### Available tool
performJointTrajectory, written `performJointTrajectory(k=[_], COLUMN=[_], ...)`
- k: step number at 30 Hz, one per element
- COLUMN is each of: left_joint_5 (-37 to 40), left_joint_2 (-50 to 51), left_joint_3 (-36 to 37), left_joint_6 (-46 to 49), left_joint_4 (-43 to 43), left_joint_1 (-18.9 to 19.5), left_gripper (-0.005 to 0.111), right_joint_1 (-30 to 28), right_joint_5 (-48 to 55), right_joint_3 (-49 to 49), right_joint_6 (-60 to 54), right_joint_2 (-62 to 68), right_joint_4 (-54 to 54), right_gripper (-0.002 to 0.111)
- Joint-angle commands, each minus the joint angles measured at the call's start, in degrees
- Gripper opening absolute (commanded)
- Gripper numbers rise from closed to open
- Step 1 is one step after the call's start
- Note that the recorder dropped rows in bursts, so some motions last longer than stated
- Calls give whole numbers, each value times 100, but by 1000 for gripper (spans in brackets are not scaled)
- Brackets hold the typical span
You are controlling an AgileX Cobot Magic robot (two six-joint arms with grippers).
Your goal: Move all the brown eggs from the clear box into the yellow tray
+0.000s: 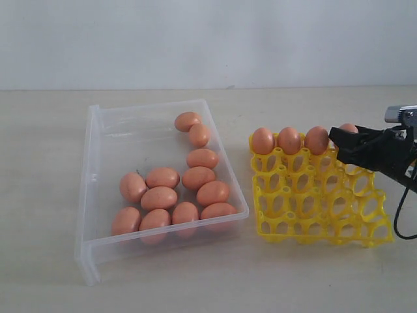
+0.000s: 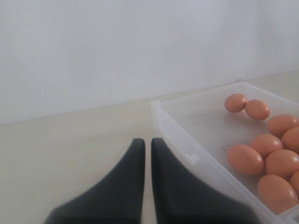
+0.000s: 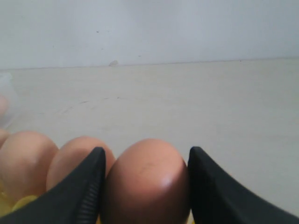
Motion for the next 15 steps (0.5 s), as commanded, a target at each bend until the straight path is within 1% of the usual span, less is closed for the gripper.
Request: performJointTrajectory(k=[1, 7, 10, 15], left_joint_5=[-18, -18, -18, -18], left_joint_2=[-4, -4, -4, -4], left_joint_3=[23, 23, 23, 23], left_joint_6=[-29, -29, -29, -29], left_joint_4=[-13, -13, -13, -13], left_joint_1=[-33, -33, -33, -33], left_gripper=[4, 4, 4, 4], right_joint_1=[-18, -18, -18, -8], right_joint_5=[-37, 171, -37, 3], right_joint_3=[4, 4, 4, 4], right_joint_6=[-202, -422, -536, -447], right_joint_2=[124, 152, 152, 152], right_joint_4=[51, 25, 25, -227], right_gripper=[0, 0, 0, 0])
